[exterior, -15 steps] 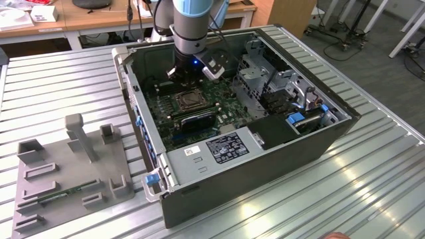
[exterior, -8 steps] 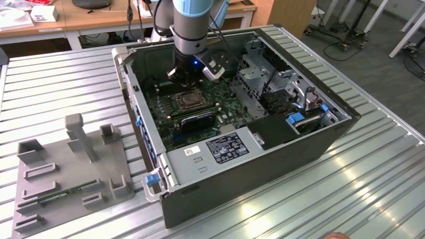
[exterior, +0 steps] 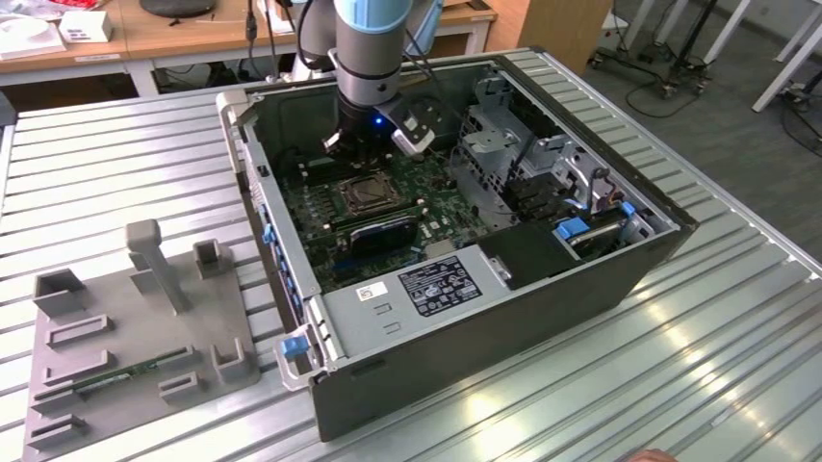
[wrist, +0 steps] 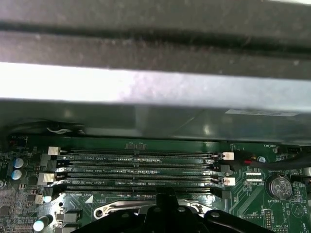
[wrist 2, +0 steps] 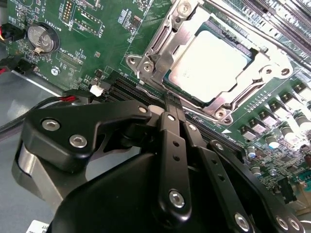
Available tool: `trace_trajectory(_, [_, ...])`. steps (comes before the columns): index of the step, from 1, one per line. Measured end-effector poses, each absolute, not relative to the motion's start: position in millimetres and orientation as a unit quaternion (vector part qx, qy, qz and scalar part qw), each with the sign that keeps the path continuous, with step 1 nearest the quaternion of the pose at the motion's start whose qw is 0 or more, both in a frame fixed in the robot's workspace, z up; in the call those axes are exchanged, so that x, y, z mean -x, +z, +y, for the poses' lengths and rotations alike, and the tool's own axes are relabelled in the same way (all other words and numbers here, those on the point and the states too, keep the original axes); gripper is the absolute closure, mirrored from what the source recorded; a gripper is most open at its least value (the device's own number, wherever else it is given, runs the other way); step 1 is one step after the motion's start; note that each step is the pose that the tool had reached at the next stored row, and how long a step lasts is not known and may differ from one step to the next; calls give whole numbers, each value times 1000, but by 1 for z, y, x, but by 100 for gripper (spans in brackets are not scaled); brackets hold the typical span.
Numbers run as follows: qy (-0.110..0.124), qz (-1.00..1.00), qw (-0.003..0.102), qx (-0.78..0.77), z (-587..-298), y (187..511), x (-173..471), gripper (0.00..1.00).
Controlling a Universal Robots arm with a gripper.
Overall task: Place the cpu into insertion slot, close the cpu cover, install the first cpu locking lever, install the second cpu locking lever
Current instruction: 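Install the first cpu locking lever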
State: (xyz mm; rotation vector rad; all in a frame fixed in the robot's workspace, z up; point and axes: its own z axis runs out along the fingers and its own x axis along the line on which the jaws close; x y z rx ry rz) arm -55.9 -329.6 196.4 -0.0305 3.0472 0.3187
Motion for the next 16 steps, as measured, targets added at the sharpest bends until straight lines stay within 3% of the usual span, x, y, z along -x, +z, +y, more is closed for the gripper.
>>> trace_trajectory(16, [104,994,40,10,-324,200,56,89])
